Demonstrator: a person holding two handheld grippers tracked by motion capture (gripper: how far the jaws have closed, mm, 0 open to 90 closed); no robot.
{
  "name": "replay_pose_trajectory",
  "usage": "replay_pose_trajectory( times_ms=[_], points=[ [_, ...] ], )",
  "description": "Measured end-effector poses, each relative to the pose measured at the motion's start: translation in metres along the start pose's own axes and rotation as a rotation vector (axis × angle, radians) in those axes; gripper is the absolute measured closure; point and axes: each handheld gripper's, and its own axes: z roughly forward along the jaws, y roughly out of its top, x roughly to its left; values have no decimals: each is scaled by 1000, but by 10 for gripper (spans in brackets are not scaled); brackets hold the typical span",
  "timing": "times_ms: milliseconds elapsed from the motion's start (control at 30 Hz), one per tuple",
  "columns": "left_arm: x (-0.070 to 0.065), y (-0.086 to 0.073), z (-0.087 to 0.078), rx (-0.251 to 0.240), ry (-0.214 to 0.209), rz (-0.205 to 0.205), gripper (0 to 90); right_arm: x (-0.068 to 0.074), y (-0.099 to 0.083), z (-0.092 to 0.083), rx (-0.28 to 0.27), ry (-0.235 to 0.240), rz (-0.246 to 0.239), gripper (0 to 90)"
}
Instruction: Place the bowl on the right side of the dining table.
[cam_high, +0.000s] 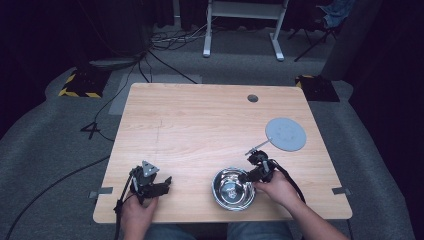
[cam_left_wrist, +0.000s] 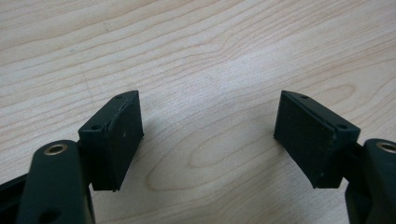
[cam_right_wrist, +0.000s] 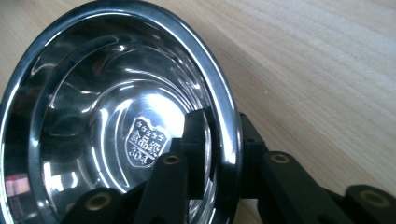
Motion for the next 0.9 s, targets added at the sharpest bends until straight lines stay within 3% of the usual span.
replay_pose_trajectory(
  times_ms=[33, 267, 567, 900],
  points=[
    [0, 0, 0, 0, 0, 0, 240, 0, 0, 1, 8, 8, 4, 837],
    [0, 0, 0, 0, 0, 0, 240, 4, 0, -6, -15, 20, 5, 868],
    [0, 0, 0, 0, 0, 0, 239, 19, 4, -23, -51, -44, -63, 864],
    [0, 0, 0, 0, 0, 0, 240, 16, 10, -46, -127, -62, -53, 864]
  ],
)
